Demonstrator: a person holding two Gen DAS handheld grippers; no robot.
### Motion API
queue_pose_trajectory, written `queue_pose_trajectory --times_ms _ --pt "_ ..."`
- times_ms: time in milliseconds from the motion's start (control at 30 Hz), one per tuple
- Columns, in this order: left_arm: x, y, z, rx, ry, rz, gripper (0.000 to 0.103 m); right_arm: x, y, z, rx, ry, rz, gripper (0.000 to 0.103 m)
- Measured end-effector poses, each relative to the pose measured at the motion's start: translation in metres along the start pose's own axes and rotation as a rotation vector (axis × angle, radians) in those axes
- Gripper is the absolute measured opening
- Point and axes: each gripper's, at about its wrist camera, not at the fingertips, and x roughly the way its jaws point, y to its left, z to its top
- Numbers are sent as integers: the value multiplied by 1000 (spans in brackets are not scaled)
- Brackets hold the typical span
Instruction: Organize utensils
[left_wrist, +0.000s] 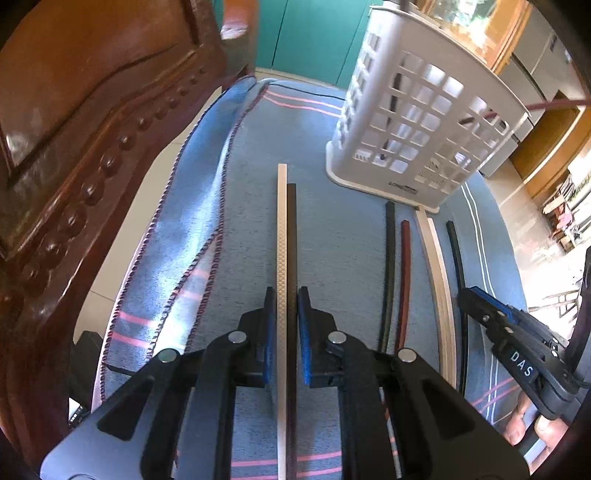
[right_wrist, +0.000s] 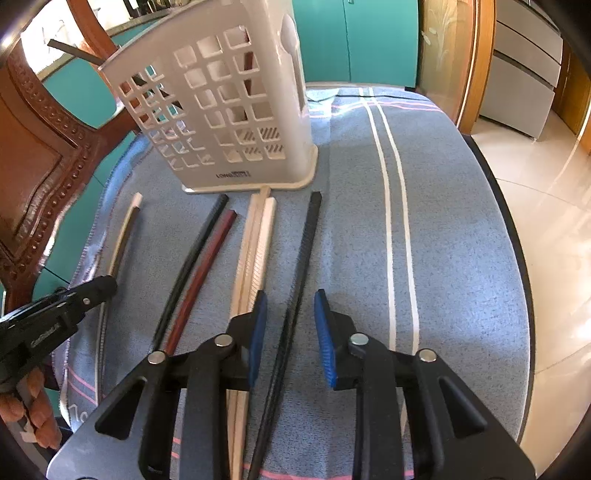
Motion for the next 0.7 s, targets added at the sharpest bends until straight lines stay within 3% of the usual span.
queue_pose_trajectory --times_ms 33,133,233,433,467,533,700 --pt "1 2 1 -8 3 -5 12 -1 0 1 -1 -2 8 7" --pt "3 7 2 -24 9 -27 12 -5 0 2 0 -18 50 1" --pt "2 7 1 -25 5 -53 12 -12 1 3 -9 -45 75 1" --pt "1 -12 -2 25 9 -137 13 -7 -8 5 28 -20 41 1" --pt "0 -14 -2 30 0 -140 13 -7 -8 5 31 -17 40 1" --pt "-1 -15 -1 28 -4 -133 25 -6 -9 4 29 -13 35 1" --pt "8 -12 1 21 20 -82 27 -4 -8 4 25 0 26 2"
